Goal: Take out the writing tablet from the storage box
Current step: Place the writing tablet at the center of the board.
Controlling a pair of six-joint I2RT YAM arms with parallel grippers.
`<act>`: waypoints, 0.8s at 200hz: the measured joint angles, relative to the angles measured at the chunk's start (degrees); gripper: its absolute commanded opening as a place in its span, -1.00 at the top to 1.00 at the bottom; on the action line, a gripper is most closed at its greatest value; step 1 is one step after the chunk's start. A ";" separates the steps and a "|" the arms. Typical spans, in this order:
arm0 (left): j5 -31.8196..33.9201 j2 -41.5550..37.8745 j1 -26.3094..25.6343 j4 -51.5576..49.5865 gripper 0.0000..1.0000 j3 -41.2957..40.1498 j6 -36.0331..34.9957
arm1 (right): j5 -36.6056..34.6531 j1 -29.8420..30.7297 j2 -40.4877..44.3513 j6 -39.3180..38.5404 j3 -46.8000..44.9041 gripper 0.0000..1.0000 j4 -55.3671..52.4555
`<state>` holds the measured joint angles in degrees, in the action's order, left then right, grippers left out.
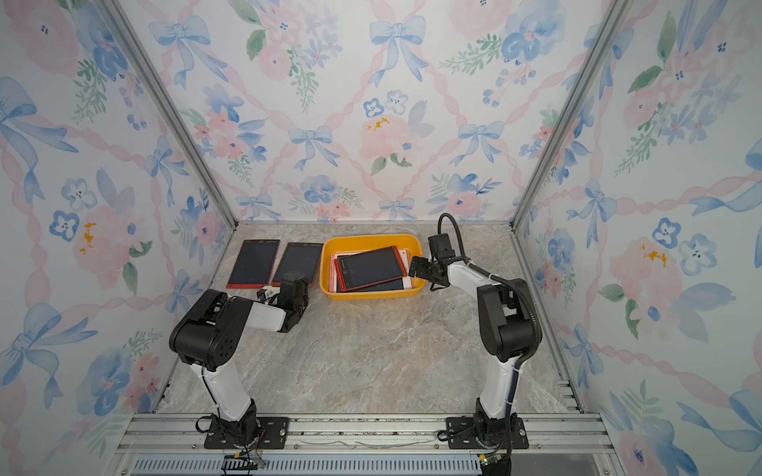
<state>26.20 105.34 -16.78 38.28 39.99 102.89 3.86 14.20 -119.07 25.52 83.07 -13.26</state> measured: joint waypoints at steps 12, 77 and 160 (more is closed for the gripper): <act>0.00 -0.28 -0.02 -0.81 0.07 0.00 0.24 | 0.00 -0.02 0.02 0.00 -0.11 -0.94 0.00; -1.09 -0.28 -0.15 -2.62 -0.27 0.68 1.11 | -0.04 -0.02 0.68 -0.02 -1.16 -0.94 -0.04; -1.99 -2.58 -0.46 -4.66 -0.84 1.16 2.08 | -0.04 -0.02 0.85 0.00 -1.16 -0.94 -0.02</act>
<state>24.21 102.76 -17.23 33.63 41.15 104.97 3.81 14.17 -118.21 25.52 81.91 -13.28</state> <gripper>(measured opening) 0.872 0.969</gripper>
